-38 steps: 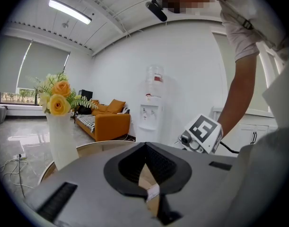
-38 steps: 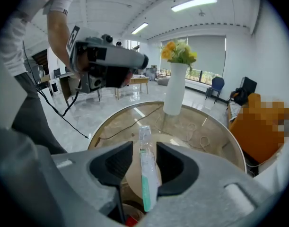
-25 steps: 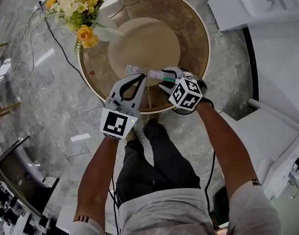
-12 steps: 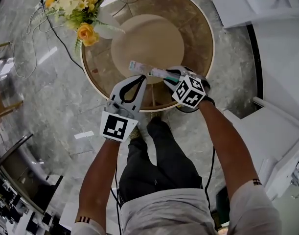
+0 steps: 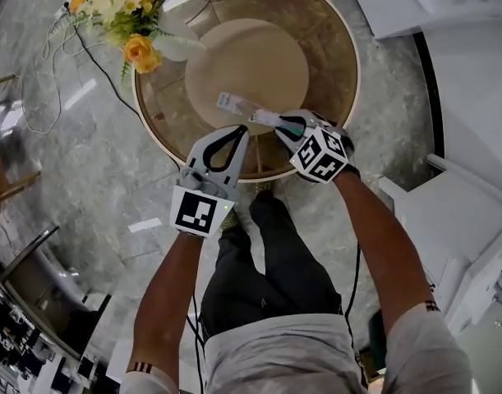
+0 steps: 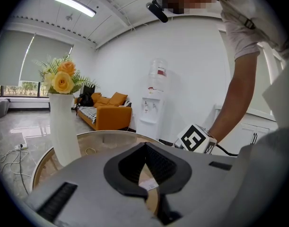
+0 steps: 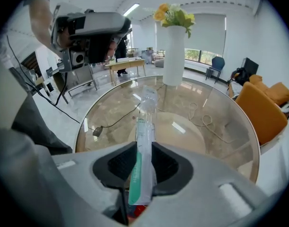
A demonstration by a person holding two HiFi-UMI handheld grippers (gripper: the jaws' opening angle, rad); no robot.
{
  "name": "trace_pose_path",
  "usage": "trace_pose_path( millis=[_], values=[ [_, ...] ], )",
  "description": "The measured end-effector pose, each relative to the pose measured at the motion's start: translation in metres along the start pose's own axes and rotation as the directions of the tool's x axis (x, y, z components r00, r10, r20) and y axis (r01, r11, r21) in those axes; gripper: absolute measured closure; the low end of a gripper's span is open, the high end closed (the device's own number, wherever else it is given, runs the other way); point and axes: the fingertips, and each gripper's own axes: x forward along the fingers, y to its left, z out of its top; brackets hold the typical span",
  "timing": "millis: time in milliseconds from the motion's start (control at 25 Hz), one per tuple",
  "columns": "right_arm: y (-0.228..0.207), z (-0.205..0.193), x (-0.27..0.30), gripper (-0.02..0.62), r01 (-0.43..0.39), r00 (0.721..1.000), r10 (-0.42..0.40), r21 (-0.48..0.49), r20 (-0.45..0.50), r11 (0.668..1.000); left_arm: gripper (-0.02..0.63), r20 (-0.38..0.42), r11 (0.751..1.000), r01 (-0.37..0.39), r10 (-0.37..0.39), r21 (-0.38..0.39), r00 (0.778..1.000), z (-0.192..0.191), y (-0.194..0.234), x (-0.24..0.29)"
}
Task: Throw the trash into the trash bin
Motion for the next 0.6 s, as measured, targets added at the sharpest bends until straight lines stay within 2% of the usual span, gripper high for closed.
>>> trace_pose_path(
  millis=[240,600],
  values=[
    [0.000,0.007,-0.022,0.500,0.075,0.993,-0.090,0.177,0.078,0.981,0.606,0.009,1.000,0.027,-0.027,0.005,1.000,0.003,-0.009,0.000],
    [0.025,-0.007,-0.071,0.497,0.184,0.956,-0.257,0.395,0.141,0.900,0.606,0.013,0.991,0.132,-0.132,0.033,0.991,0.007,-0.050,-0.008]
  ],
)
